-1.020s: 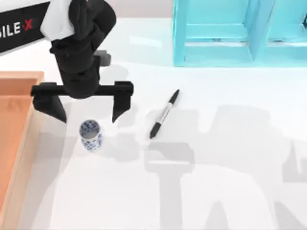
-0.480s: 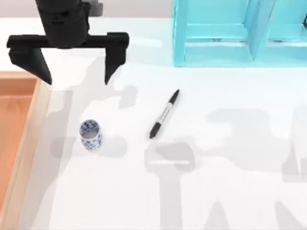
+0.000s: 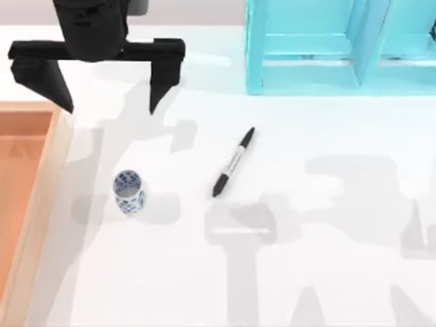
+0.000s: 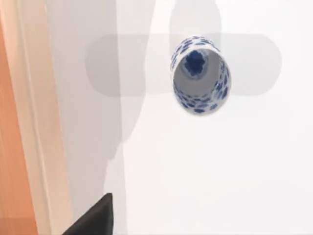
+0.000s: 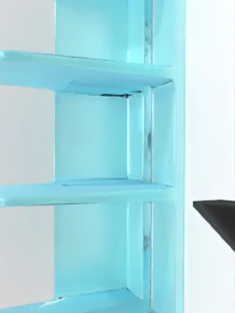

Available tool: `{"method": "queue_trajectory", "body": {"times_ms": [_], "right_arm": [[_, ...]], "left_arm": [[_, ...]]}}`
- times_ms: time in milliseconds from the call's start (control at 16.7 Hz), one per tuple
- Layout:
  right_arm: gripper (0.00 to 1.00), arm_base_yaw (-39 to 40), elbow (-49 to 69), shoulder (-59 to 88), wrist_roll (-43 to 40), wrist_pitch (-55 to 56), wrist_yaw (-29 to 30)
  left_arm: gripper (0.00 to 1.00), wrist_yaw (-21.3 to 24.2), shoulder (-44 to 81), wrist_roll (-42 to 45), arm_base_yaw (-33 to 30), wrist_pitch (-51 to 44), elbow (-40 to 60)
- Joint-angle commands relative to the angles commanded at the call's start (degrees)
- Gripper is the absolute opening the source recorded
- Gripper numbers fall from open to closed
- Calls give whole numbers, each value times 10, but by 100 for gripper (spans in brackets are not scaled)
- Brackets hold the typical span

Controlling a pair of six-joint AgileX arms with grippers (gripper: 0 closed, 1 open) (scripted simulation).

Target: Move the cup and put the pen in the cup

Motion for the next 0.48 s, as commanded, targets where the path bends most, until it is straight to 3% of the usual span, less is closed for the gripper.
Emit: {"method": "queue_trajectory", "body": {"times_ms": [480], "right_arm": [[100,0,0,0,0,0,0]], "left_arm": [[100,-86,225,63,-133,97,133]]}}
